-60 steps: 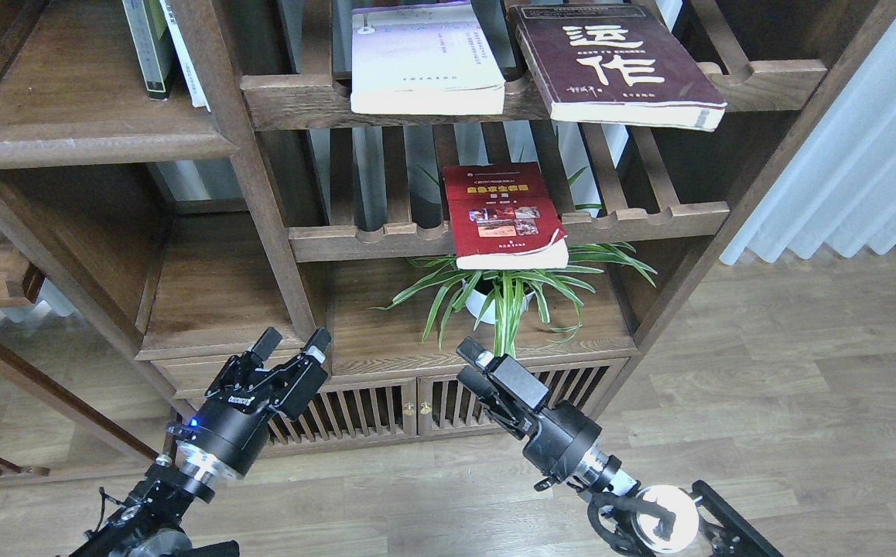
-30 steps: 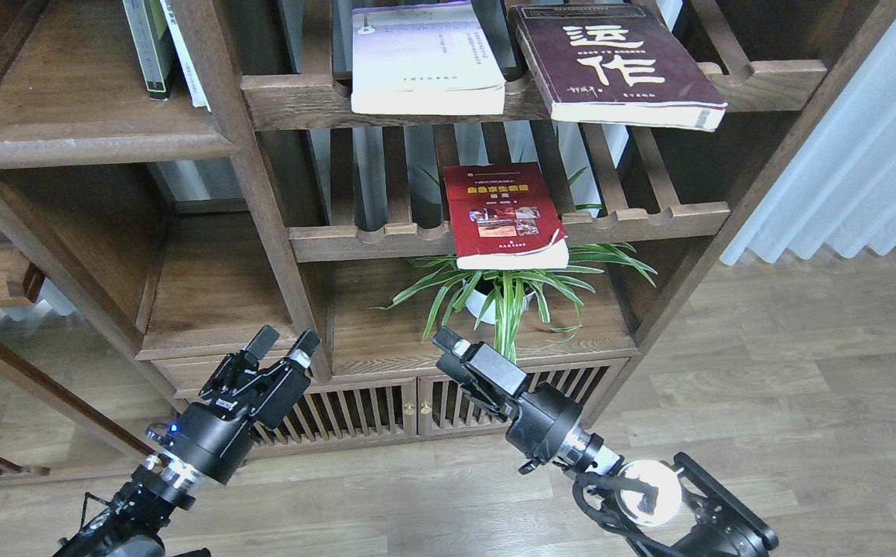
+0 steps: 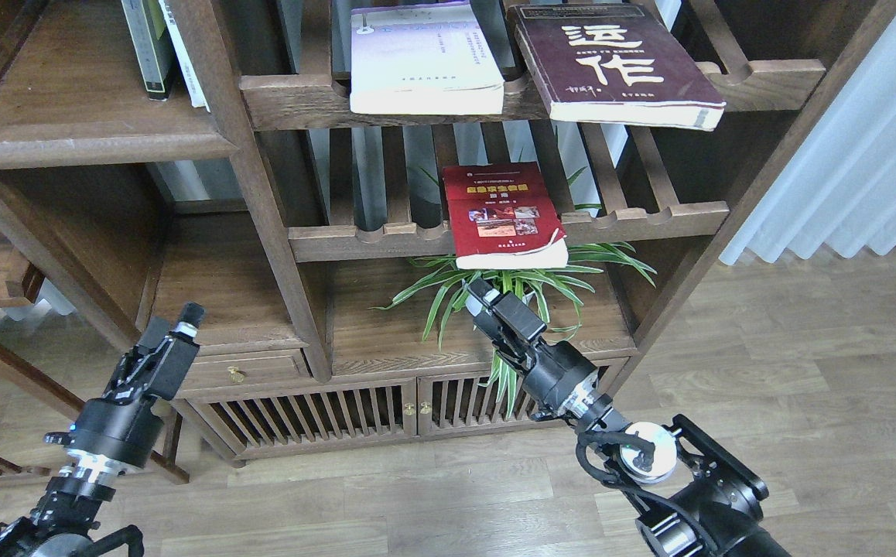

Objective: Organize books on shelf
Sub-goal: 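Reach the right gripper toward the red book on the middle shelf, then grasp the red book's edge with the right gripper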

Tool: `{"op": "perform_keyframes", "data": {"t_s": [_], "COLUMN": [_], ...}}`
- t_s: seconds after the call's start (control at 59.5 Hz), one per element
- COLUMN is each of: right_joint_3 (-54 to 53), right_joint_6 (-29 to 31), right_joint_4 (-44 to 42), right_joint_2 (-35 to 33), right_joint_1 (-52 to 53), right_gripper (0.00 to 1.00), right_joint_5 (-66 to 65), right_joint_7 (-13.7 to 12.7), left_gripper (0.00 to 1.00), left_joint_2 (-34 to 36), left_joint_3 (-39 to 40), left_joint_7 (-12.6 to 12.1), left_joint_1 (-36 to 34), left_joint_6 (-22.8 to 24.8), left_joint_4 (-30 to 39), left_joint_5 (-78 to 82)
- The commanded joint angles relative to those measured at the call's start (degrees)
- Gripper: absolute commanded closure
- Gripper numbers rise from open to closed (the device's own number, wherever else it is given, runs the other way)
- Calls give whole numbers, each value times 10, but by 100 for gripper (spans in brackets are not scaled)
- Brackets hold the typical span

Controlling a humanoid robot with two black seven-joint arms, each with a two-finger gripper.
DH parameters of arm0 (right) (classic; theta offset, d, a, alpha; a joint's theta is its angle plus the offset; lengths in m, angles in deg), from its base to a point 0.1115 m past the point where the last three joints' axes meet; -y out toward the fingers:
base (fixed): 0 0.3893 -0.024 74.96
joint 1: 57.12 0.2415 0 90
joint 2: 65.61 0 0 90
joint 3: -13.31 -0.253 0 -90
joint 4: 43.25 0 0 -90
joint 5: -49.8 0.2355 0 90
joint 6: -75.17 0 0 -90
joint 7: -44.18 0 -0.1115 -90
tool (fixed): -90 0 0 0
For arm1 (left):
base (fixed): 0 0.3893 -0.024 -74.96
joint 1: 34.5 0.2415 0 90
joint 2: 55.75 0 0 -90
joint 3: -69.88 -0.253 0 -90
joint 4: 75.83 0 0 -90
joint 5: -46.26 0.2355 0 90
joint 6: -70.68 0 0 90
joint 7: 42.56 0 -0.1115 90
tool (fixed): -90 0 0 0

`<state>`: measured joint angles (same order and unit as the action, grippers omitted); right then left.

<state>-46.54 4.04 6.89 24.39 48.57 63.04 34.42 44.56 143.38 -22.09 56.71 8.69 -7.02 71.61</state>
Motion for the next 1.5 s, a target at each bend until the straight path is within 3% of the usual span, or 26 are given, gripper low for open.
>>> {"op": "perform_keyframes", "data": {"t_s": [0.0,0.101,0.554,0.907,1.21,1.378,1.478], "right_joint_3": [11,14,29,83,76,72,49], "right_joint_6": [-37,-42,-52,27,14,-19,-59], "right_joint_4": [-7,-20,-31,-27,-54,-58,-58], "right_joint_2": [0,0,0,0,0,0,0], "right_joint_1": [20,38,78,56,101,103,106], "right_gripper": [1,1,1,1,2,7,12], "right_joint_5": [36,64,94,86,80,84,90], "right_joint_7": [23,37,34,33,37,39,61], "left_gripper": [0,0,0,0,0,0,0], "left_joint_2": [0,1,1,2,-2,-3,-4], "left_joint_3": [2,9,30,33,33,31,29], "left_joint_7": [3,4,1,3,5,5,5], "left_joint_1": [6,10,8,9,12,12,11], "left_joint_6": [0,0,0,0,0,0,0], "left_joint_4": [-2,-3,-3,-3,-4,-8,-8], "left_joint_5": [-10,-10,-11,-11,-11,-11,-12]}}
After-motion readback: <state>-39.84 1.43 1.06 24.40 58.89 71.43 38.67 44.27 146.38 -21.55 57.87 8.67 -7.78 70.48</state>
